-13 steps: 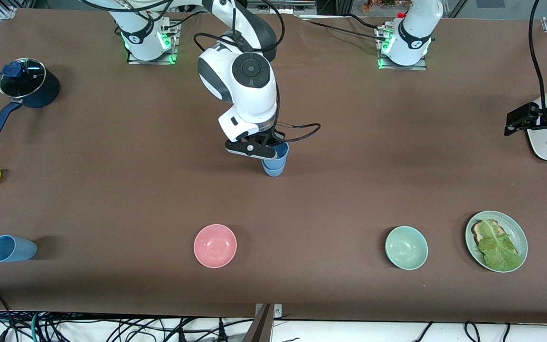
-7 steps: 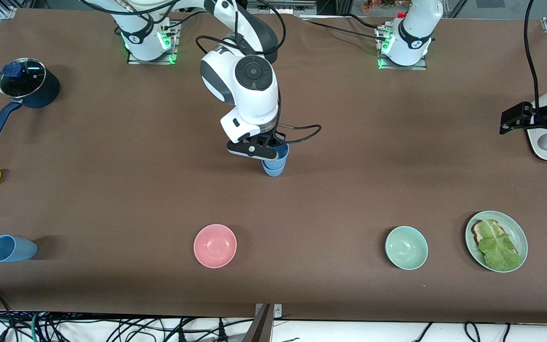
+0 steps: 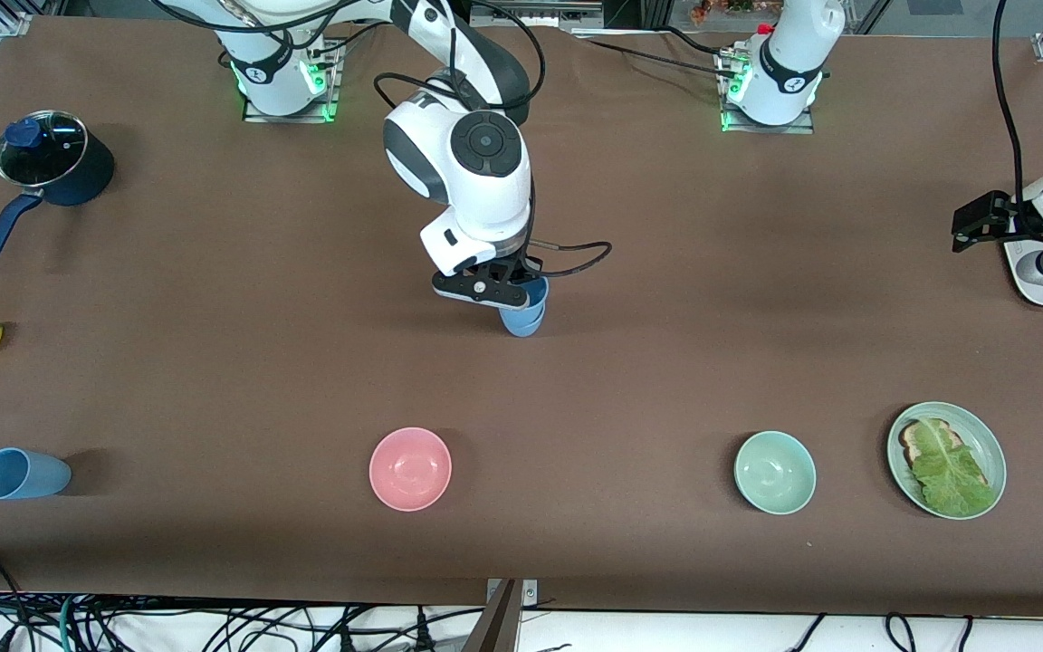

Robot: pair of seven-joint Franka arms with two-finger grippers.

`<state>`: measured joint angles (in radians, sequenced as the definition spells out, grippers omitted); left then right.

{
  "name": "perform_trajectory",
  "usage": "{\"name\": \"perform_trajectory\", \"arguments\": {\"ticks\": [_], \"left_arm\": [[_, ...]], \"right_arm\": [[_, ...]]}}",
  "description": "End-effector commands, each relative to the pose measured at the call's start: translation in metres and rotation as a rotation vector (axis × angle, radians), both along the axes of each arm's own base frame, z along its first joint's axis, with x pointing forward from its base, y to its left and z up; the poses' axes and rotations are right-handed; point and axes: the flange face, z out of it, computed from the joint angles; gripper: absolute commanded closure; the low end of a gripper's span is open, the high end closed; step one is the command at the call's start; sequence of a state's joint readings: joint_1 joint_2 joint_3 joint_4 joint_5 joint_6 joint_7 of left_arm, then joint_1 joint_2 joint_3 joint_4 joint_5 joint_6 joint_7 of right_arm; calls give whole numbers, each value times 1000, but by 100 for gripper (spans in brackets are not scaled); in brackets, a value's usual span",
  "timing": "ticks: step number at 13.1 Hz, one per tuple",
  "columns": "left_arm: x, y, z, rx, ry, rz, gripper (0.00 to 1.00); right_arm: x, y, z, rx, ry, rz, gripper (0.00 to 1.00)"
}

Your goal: Stack blue cups with both arms

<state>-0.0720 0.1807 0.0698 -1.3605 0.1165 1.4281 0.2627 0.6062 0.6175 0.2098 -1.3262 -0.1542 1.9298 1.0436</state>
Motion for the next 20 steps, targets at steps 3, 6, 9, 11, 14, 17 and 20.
{"name": "perform_trajectory", "arguments": {"ticks": [3, 6, 9, 11, 14, 17, 20], "left_arm": [[-9, 4, 2, -29, 11, -13, 1], [-8, 6, 0, -38, 14, -10, 1], [-12, 10, -3, -45, 15, -1, 1], [-18, 9, -4, -49, 11, -7, 1], [-27, 7, -7, -54, -4, -6, 1], [-29, 8, -8, -54, -13, 0, 1], [-28, 2, -13, -106, -40, 15, 1]], "right_arm": [[-4, 1, 0, -11, -17, -8, 88], [-4, 1, 2, -6, -15, -12, 89], [-5, 0, 11, -2, -21, 7, 88], [0, -14, 42, 12, -40, 3, 65], [13, -59, 95, 20, -17, 60, 24], [23, -120, 146, 21, 1, 117, 3], [33, -211, 190, 42, 29, 173, 0]]}}
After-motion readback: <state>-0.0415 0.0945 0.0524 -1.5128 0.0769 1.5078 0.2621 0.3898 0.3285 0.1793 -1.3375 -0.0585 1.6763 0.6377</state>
